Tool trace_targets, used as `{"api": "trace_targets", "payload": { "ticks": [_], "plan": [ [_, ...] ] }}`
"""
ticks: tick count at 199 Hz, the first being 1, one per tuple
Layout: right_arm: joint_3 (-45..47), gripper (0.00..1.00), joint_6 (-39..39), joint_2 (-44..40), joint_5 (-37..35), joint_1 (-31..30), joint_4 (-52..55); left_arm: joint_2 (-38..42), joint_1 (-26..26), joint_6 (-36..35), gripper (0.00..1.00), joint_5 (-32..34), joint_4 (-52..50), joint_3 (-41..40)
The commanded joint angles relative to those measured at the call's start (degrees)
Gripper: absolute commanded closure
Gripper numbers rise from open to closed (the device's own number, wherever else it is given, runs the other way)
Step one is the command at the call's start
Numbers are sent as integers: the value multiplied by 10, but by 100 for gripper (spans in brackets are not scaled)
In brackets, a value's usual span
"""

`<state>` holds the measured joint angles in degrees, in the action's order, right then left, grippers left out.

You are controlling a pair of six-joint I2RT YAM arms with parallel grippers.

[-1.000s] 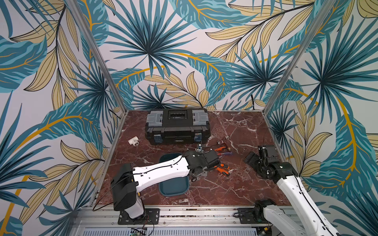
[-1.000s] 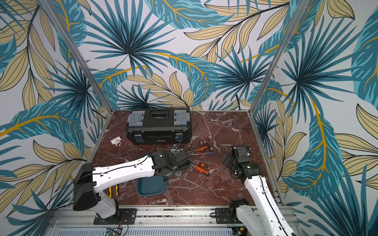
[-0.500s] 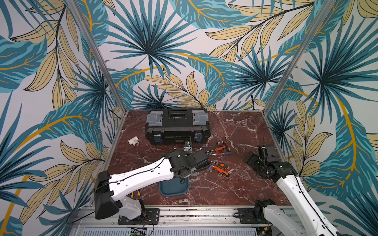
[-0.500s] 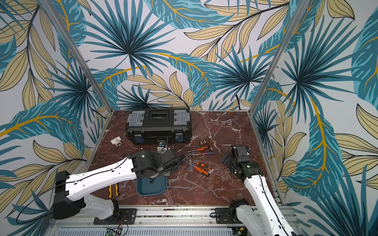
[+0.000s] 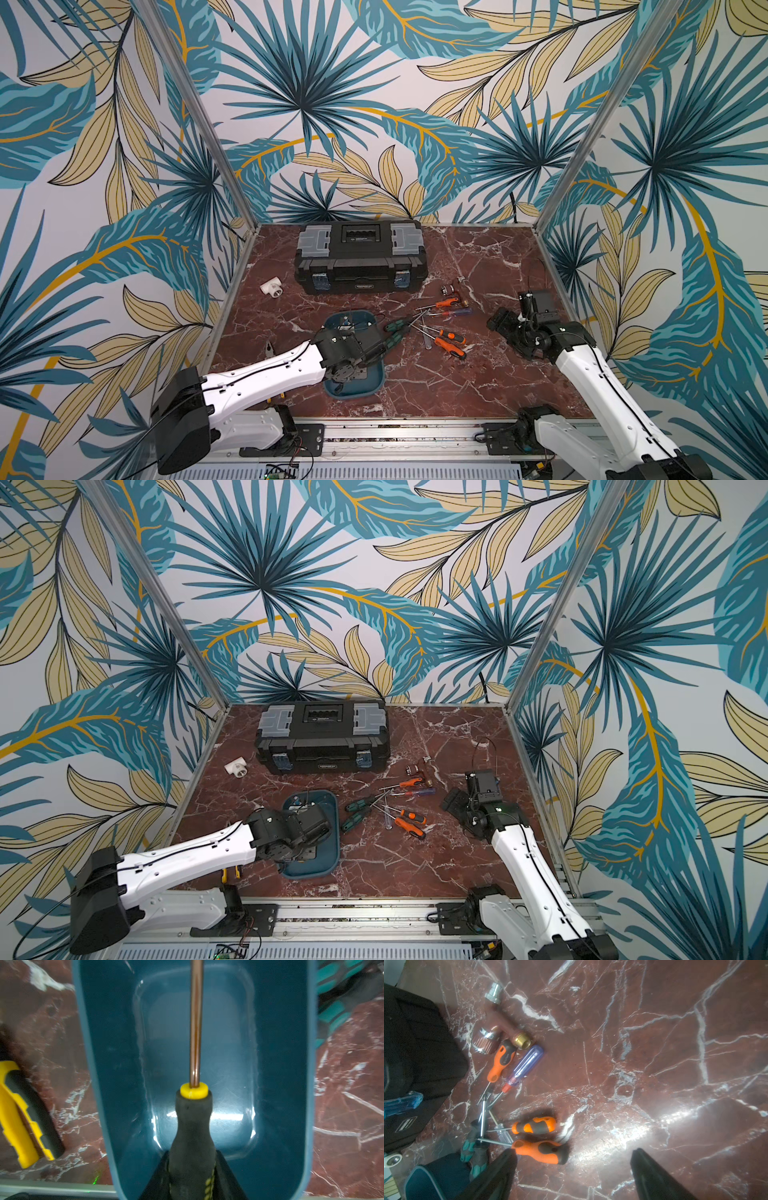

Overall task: Put the screwdriver on the desktop into the storage box
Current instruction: Place the screwdriver in the storage box, then pick up the screwdriver from the center of the board.

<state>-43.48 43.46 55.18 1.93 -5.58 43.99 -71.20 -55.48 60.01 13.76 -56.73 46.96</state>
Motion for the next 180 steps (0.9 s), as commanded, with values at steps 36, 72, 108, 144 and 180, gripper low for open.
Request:
{"api": "trace_targets", "payload": {
  "ticks": [36, 72, 108, 144, 180],
  "plan": [
    [-14, 26, -74, 75, 112, -62, -28, -60, 21, -38, 55, -43, 115, -33],
    [-67, 27, -175, 155, 83, -155, -32, -4, 19, -26, 39, 19, 58, 0],
    [-110, 37, -250, 262, 36, -206, -21, 81, 23, -9, 31, 119, -16, 52],
    [-138, 40, -295, 337, -11, -250, -6, 123, 51, 10, 25, 113, -44, 39],
    [-141, 48, -298, 380, -40, -287, -3, 154, 85, 28, 24, 74, -22, 0]
  ]
}}
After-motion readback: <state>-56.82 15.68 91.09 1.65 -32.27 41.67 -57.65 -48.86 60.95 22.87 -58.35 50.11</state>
